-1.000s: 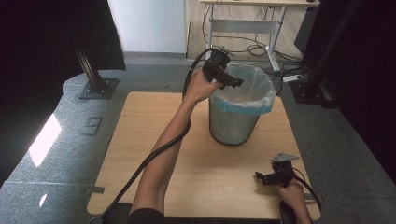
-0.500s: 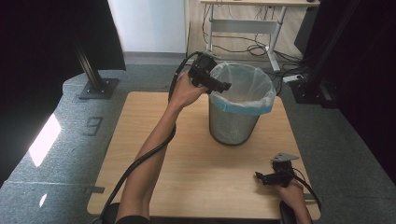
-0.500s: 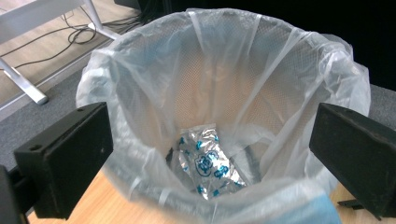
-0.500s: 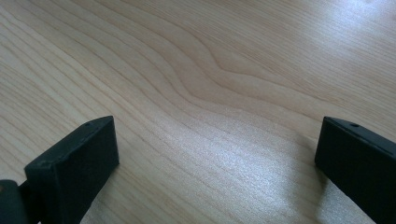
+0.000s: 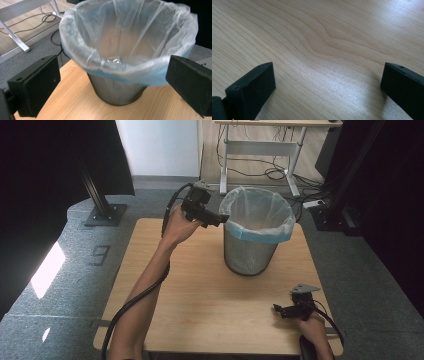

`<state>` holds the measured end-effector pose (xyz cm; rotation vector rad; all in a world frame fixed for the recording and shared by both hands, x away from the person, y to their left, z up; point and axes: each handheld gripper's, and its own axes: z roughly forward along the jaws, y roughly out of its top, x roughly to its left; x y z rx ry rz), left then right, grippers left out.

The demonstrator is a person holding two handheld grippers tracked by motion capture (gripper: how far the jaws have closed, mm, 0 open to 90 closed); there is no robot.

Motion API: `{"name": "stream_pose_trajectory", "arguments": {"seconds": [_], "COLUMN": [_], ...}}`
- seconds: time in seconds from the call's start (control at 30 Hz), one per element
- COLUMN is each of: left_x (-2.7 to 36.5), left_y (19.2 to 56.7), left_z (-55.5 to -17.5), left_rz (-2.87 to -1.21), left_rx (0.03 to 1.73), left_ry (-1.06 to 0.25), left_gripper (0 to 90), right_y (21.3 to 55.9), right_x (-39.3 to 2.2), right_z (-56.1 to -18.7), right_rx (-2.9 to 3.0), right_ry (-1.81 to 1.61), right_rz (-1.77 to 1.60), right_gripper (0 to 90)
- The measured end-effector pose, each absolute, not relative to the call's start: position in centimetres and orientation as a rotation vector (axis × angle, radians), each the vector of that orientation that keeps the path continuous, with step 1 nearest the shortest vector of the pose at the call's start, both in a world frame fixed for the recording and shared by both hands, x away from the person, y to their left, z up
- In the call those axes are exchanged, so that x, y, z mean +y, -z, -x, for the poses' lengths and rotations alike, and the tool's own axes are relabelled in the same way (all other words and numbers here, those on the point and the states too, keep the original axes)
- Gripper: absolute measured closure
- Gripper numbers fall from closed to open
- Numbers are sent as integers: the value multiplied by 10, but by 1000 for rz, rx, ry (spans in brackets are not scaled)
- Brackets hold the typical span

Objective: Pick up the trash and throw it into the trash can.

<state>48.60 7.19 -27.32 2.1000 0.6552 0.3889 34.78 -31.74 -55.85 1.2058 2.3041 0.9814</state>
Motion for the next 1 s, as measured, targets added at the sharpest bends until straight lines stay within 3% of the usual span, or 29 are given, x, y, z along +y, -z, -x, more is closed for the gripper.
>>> {"name": "stream_pose_trajectory", "arguments": {"seconds": [1.0], "left_x": [148], "left_y": [323], "left_z": [-439], "left_rz": [-2064], "left_rx": [694], "left_ry": [-408], "left_gripper": [0], "right_y": [558], "right_x": [-317], "right_z": [-348], "right_rx": [2304], "right_ry": [-981], "right_rz": [-1205], "right_gripper": [0]}}
